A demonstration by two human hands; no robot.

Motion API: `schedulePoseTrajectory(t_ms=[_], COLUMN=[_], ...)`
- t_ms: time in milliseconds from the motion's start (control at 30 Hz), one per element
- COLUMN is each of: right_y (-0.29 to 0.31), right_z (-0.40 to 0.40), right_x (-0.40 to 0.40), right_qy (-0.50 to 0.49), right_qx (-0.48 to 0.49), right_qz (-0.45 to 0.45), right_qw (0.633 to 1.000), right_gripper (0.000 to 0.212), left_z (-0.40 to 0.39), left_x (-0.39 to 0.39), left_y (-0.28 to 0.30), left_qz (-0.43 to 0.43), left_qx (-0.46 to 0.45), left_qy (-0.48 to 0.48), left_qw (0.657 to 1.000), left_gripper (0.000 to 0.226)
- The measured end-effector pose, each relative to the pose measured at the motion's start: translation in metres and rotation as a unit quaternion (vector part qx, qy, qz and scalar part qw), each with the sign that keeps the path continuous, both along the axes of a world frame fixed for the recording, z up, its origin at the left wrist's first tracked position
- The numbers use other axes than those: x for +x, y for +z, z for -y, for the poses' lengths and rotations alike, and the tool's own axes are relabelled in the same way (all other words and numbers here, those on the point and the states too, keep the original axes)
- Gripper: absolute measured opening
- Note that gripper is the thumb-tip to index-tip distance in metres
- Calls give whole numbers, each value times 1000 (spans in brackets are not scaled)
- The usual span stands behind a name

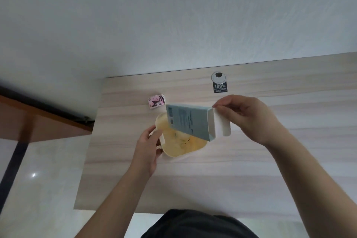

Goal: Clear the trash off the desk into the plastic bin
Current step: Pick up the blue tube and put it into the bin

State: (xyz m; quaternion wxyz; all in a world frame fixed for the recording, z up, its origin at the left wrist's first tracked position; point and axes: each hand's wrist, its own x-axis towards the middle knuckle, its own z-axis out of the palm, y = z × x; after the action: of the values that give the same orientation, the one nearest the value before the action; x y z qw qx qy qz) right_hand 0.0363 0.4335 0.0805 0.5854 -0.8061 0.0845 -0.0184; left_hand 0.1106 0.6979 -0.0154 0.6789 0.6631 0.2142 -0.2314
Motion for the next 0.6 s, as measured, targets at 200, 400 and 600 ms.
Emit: schedulePoseTrajectory(t_ms=[200, 400, 600], right_y=[5, 7, 3], right_z=[-31, -74, -151], right_x=[-2, 2, 7], right_qy=[19, 97, 216], right_qx=[-71, -107, -100], right_qz=[-16, -17, -9], right_qw=[997, 989, 971], right_gripper=[15, 12, 15], left_z=[-14, -34, -80], left_x=[-14, -27, -40], left_y=[3, 4, 3], left_qz=[10, 16, 29], left_qx=[-10, -24, -49], left_qy=[-25, -38, -72], left_qw=[1000, 999, 996], left_gripper=[28, 30, 35])
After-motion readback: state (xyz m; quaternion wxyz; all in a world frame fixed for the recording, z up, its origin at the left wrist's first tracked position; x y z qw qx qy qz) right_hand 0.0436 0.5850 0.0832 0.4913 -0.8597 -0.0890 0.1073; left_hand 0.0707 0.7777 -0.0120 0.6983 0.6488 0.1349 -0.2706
